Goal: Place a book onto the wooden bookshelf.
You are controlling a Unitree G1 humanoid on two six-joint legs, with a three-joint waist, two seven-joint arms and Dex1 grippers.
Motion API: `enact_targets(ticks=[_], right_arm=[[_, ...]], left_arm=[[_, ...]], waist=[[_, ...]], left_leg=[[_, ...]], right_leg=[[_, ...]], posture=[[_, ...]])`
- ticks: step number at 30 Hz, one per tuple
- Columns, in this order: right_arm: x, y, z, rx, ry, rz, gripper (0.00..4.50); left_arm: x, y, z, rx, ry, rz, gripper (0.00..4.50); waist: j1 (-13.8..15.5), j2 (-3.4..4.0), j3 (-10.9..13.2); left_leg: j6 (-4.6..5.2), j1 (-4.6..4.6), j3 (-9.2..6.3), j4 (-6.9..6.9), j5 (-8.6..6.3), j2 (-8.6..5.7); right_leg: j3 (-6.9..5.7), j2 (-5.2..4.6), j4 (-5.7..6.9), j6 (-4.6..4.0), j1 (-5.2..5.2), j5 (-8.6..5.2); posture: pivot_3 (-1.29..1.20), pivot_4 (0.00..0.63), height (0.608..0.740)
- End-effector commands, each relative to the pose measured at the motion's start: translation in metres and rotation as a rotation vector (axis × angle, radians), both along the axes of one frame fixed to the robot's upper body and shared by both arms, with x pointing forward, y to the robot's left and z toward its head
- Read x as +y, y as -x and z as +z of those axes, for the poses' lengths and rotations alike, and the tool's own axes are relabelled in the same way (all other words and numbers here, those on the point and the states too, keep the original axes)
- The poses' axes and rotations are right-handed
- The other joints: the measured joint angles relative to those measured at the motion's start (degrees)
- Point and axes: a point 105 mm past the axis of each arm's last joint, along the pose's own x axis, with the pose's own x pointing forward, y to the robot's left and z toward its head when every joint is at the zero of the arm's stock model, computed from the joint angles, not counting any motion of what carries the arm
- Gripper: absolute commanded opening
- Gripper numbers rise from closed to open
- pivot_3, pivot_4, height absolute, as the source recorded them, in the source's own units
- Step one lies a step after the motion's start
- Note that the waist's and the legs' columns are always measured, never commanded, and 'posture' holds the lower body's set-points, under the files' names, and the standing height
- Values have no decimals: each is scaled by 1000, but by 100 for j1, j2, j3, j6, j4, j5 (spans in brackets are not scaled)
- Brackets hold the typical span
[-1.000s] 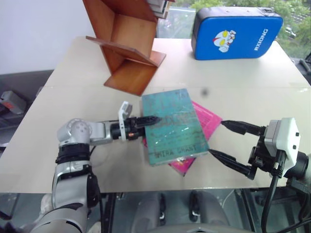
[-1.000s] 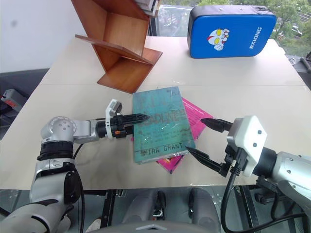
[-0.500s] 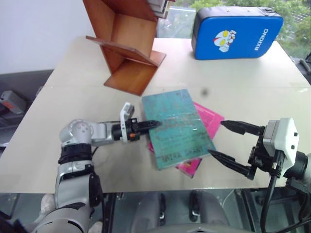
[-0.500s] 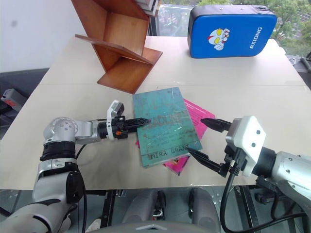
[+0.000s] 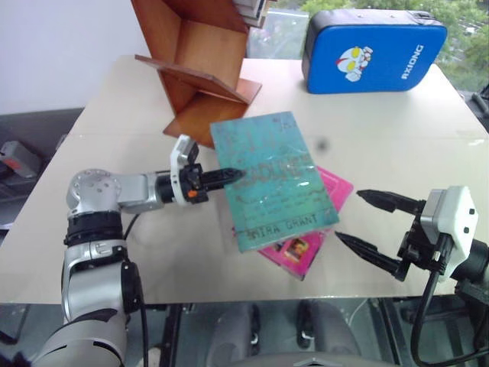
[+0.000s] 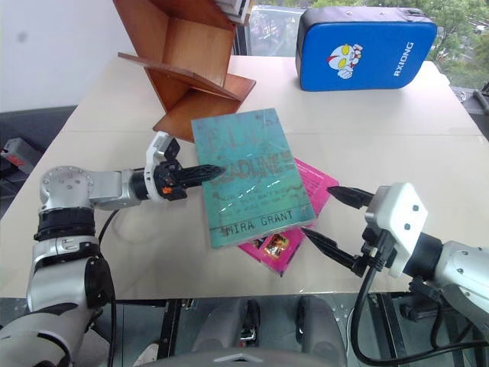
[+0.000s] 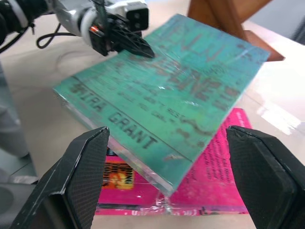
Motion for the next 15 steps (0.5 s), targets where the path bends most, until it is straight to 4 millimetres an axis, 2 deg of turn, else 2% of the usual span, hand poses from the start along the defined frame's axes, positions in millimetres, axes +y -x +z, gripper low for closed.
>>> enact_targets(ticks=[1,5,8,10,13,15], right_arm=[[-8,-4,15,-76,-38,-42,4002],[-15,-9,26,-122,-75,-81,4002],[-26,-11,51,-214,-154,-128,4002],[-33,-11,65,-270,-176,-157,4002],[-40,-8,87,-355,-196,-176,4002],[-42,-5,98,-391,-220,-170,4002]], left_arm=[[-5,3,44,-178,-11,-29,47],[-24,7,94,-576,-116,3,47],[-47,23,137,-983,-174,-39,47],[-55,23,160,-1187,-222,-9,47],[-60,19,178,-1464,-358,-2,47],[-62,16,183,-1622,-437,-11,47]], waist=[[2,-5,2],[-4,-6,8],[12,-8,11],[15,-7,11],[11,-2,8],[0,2,9]], left_leg=[[0,-2,-1,0,0,0],[0,-2,1,0,0,-1],[-3,-10,1,0,-1,-4],[-5,-15,2,0,-1,-8],[-1,-11,9,-2,1,-11],[0,1,24,-8,1,-11]], right_leg=[[-2,0,0,1,0,0],[0,2,-1,1,-2,1],[-3,2,-2,-1,-7,1],[-4,11,-4,-2,-11,1],[-8,31,-6,-2,-10,1],[-6,35,-5,-2,-9,1]], posture=[[0,150,738],[0,150,738],[0,150,738],[0,150,738],[0,150,738],[0,150,738]])
